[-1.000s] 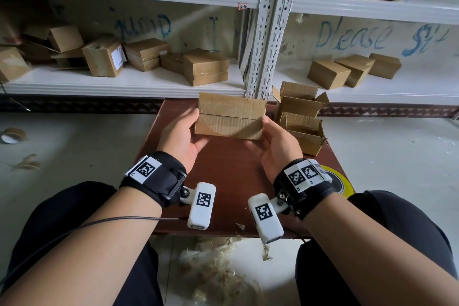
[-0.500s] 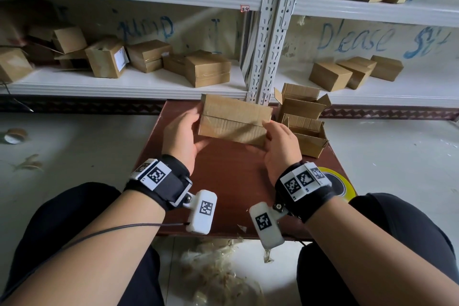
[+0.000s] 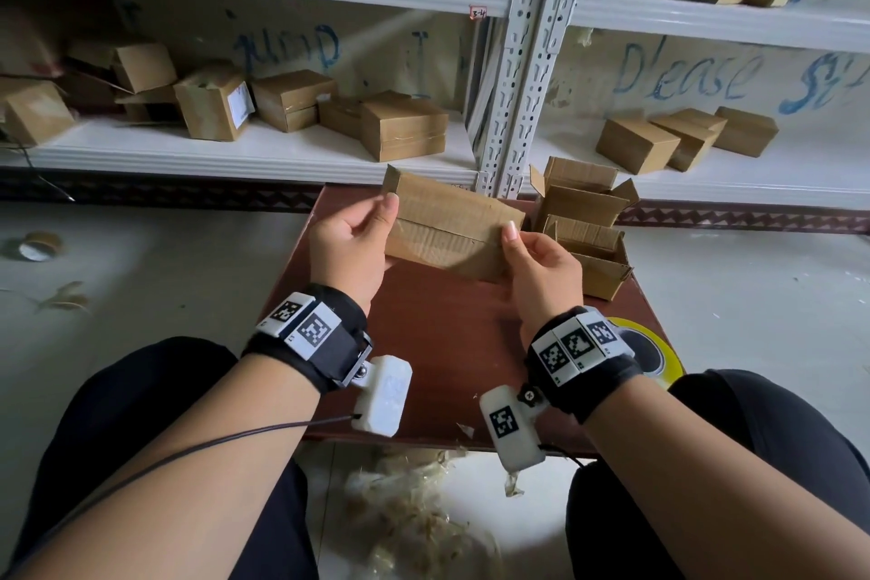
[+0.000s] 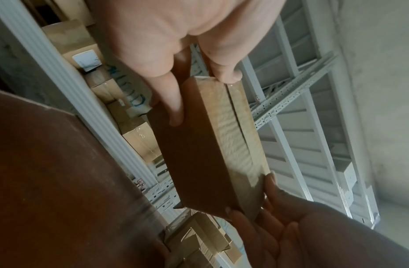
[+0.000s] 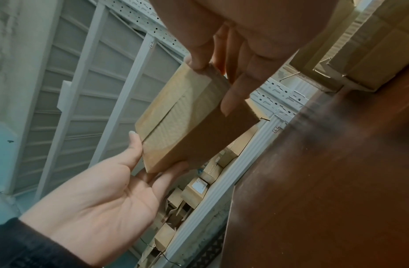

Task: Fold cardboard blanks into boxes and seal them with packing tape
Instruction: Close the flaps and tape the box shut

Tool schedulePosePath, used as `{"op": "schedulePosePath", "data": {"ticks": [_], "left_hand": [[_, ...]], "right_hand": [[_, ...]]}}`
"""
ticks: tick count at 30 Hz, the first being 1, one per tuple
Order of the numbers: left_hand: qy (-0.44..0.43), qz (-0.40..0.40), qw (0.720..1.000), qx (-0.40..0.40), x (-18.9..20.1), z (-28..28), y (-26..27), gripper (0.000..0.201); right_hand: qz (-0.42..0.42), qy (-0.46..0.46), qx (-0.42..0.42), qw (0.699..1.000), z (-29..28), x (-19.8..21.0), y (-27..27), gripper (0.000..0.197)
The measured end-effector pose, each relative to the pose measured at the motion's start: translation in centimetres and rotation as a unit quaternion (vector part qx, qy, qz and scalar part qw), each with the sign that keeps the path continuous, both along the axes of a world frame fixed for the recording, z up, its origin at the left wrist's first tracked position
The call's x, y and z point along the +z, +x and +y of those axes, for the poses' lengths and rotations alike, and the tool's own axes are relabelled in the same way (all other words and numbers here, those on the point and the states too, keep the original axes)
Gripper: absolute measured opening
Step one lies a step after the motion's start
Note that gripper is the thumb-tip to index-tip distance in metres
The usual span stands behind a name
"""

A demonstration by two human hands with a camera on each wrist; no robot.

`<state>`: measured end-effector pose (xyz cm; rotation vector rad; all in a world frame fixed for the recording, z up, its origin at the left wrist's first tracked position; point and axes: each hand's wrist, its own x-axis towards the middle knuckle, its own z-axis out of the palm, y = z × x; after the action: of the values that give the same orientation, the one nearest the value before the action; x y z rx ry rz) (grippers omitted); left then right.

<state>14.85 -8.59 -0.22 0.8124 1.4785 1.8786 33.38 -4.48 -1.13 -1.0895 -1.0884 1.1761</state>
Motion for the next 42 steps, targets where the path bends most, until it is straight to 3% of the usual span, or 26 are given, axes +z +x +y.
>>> {"op": "schedulePosePath", "data": {"ticks": [7, 11, 15, 18, 20, 22, 24, 26, 28, 34, 40, 42], "left_hand": [[0.007, 0.033, 0.999, -0.031, -0.5, 0.7, -0.9, 0.03], [-0.008, 0.015, 0.999, -0.045, -1.0, 0.9, -0.9, 0.031], [-0.031, 0.025, 0.999, -0.027, -1.0, 1.0, -0.4, 0.036], [-0.047, 0.017, 0.999, 0.0, -0.4, 0.7, -0.3, 0.032], [-0.051, 0.109, 0.993, 0.016, -0.5, 0.5, -0.4, 0.019], [-0.083, 0.223, 0.971, 0.032, -0.7, 0.2, -0.5, 0.032], [-0.112, 0.276, 0.954, 0.038, -1.2, 0.1, -0.7, 0.046], [-0.123, 0.276, 0.953, 0.027, -1.7, 0.4, -1.1, 0.05], [-0.127, 0.266, 0.956, 0.0, -2.5, 0.9, -1.7, 0.045], [-0.18, 0.395, 0.901, -0.002, -1.5, 0.1, -2.0, 0.057], [-0.25, 0.358, 0.898, -0.056, -3.2, 0.2, -1.7, 0.057], [-0.285, 0.322, 0.898, -0.091, -3.8, 0.3, -1.5, 0.059]], "right_hand": [[0.058, -0.053, 0.021, 0.997, 0.2, 0.0, 0.3, 0.023], [0.055, -0.053, 0.028, 0.997, 0.3, 0.0, 0.2, 0.012], [0.044, -0.036, 0.055, 0.997, 0.5, -0.7, -0.2, 0.026], [-0.011, -0.019, 0.054, 0.998, 0.8, -1.5, -0.4, 0.03], [-0.065, 0.005, 0.042, 0.997, 0.8, -1.8, -0.3, 0.027], [-0.136, 0.033, 0.025, 0.99, 0.8, -1.6, -0.1, 0.023], [-0.204, 0.052, 0.026, 0.977, 0.8, -1.4, 0.3, 0.02], [-0.26, 0.059, 0.035, 0.963, 0.9, -1.3, 0.8, 0.044], [-0.316, 0.043, 0.025, 0.948, 0.9, -0.9, 1.0, 0.055], [-0.484, 0.027, 0.068, 0.872, 0.6, -0.4, 1.0, 0.051], [-0.603, -0.011, 0.155, 0.783, -0.1, -1.0, 0.7, 0.058], [-0.595, -0.036, 0.141, 0.79, 0.3, -1.9, 0.6, 0.06]]}}
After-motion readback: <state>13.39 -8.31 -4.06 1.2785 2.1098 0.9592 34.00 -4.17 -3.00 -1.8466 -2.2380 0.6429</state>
